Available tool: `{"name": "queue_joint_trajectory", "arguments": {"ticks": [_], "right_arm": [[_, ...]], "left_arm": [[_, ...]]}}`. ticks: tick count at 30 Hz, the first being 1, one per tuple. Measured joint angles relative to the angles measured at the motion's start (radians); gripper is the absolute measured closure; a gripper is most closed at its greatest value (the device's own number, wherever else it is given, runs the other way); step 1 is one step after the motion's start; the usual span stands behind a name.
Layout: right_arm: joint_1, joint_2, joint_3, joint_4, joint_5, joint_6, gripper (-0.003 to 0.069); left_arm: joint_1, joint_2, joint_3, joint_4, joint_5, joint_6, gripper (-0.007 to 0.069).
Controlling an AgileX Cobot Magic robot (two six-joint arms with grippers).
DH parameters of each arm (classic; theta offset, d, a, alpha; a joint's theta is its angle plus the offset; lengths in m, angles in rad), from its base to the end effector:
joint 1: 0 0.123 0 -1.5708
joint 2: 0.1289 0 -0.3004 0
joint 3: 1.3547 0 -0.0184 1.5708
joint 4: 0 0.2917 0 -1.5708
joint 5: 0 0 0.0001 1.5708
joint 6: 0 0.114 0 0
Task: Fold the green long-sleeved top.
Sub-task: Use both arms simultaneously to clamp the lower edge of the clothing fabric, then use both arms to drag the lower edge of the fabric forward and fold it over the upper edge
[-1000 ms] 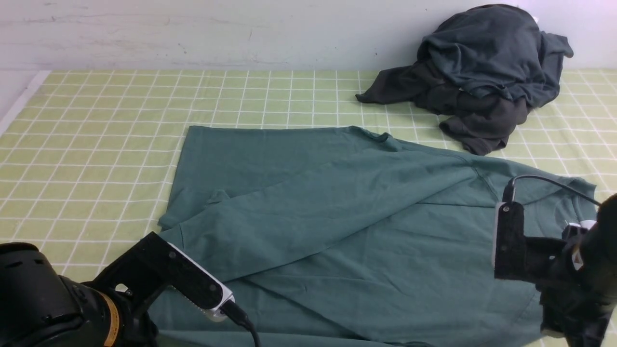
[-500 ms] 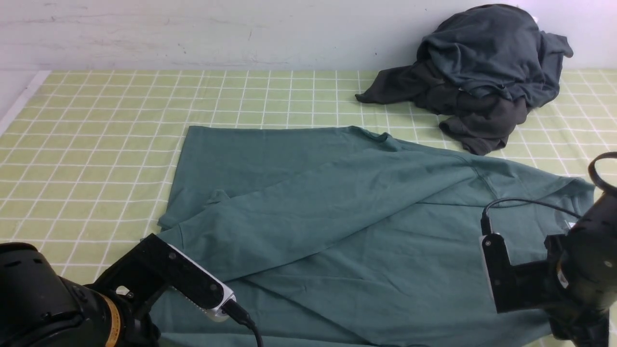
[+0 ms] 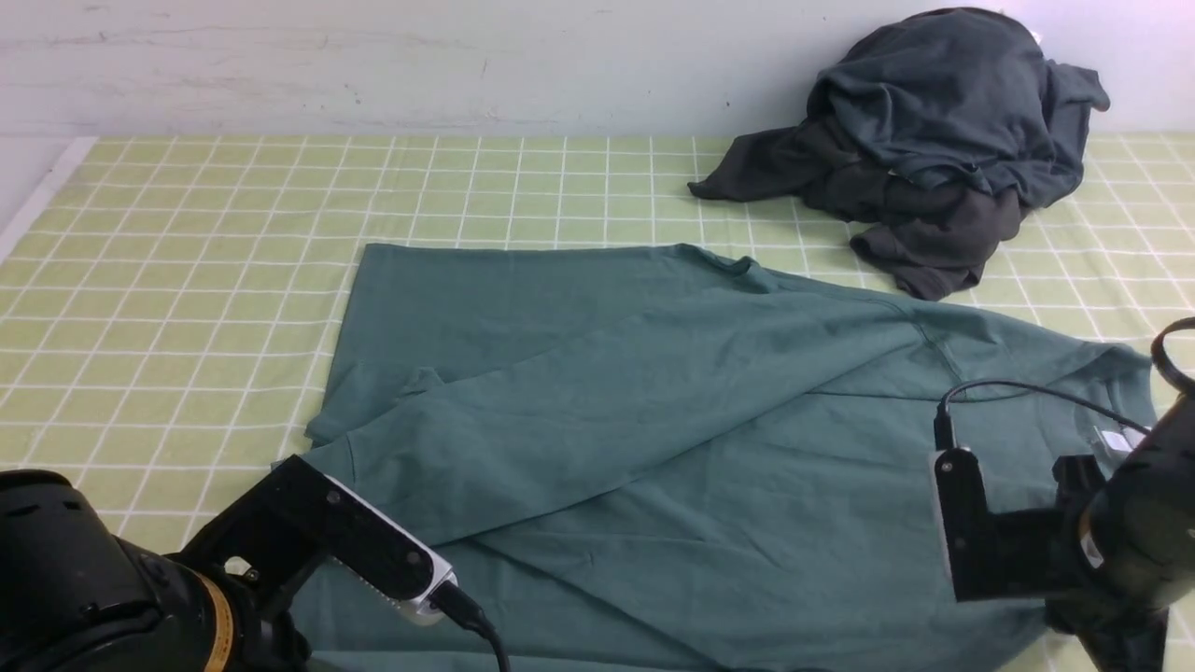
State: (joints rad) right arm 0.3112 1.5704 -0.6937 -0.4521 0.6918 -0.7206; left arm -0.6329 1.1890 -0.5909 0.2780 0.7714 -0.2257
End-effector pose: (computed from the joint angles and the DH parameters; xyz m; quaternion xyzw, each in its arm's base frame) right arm 0.2689 0.0531 0.1184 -0.6247 0.7650 -0.1563 0.0121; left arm 0.1920 -0.1138 0.1806 0.2808 0.9428 0.0406 0.1752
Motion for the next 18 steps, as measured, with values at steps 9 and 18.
{"name": "queue_joint_trajectory", "arguments": {"ticks": [9, 18], "right_arm": [[0.0, -0.211, 0.0, 0.001, 0.064, 0.096, 0.0662], [0.0, -0.202, -0.147, -0.054, 0.076, 0.319, 0.0662]], "left_arm": [[0.0, -0.088, -0.056, -0.012, 0.107, 0.006, 0.0625], [0.159, 0.024, -0.35, -0.032, 0.161, 0.106, 0.0617]]}}
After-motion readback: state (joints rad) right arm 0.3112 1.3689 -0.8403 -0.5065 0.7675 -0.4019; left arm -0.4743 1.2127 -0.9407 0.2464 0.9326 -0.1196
